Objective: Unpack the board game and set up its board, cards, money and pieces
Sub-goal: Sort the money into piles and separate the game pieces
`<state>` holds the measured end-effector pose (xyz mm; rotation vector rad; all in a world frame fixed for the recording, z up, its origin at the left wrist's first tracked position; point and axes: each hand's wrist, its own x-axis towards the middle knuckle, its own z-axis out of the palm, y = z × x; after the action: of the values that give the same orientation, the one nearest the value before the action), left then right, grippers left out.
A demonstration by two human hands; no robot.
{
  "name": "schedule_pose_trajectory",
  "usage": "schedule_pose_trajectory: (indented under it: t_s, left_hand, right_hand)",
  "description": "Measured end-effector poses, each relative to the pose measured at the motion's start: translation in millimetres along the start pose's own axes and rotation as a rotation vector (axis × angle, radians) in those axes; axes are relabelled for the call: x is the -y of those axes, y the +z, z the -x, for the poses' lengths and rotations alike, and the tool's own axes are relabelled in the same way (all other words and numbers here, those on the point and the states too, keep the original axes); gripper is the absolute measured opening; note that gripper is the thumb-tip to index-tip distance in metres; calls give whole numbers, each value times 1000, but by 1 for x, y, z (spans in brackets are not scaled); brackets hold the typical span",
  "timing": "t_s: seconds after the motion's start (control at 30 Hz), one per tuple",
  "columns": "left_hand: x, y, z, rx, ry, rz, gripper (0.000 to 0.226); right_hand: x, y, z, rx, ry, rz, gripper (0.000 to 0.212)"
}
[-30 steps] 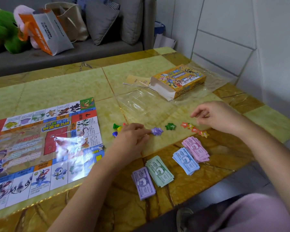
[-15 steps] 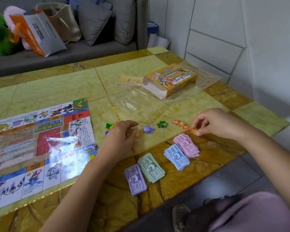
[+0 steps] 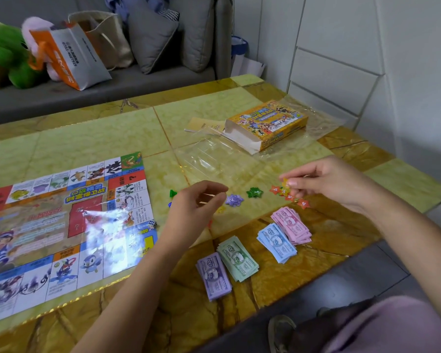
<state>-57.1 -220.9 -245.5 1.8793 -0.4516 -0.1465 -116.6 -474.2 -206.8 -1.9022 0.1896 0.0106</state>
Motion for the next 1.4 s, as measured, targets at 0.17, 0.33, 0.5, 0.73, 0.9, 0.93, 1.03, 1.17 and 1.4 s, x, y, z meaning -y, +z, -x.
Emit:
schedule_pose_trajectory:
  t_s: [0.17, 0.33, 0.5, 0.73, 0.9, 0.93, 1.03, 1.17, 1.4]
  left_hand:
    - [-12, 10, 5, 104, -52, 264, 17]
    - [-11, 15, 6, 134, -73, 298, 13]
    - [-11, 2, 3, 133, -174, 259, 9]
    - [-3, -34, -10, -4, -325, 105, 15]
    - [0, -22, -8, -14, -311, -23, 13]
    - [1, -19, -8, -20, -300, -72, 14]
    - [5, -11, -10, -47, -261, -210, 16]
    - [8, -5, -8, -77, -220, -249, 13]
    - [-9, 6, -13, 9, 100, -499, 15]
  right_hand:
    - [21, 41, -4, 58, -65, -119, 8]
    - [24, 64, -9, 139, -129, -95, 8]
    - [23, 55, -13, 134, -115, 2, 8]
    - [-5, -3, -17, 7, 87, 717, 27]
    - [-15, -8, -14, 55, 238, 830, 35]
    - [-16, -7, -15, 47, 230, 821, 34]
    - [-18, -9, -18, 22, 183, 769, 33]
    - [-22, -10, -20, 14, 129, 679, 34]
    - [-29, -8, -21, 12, 17, 626, 35]
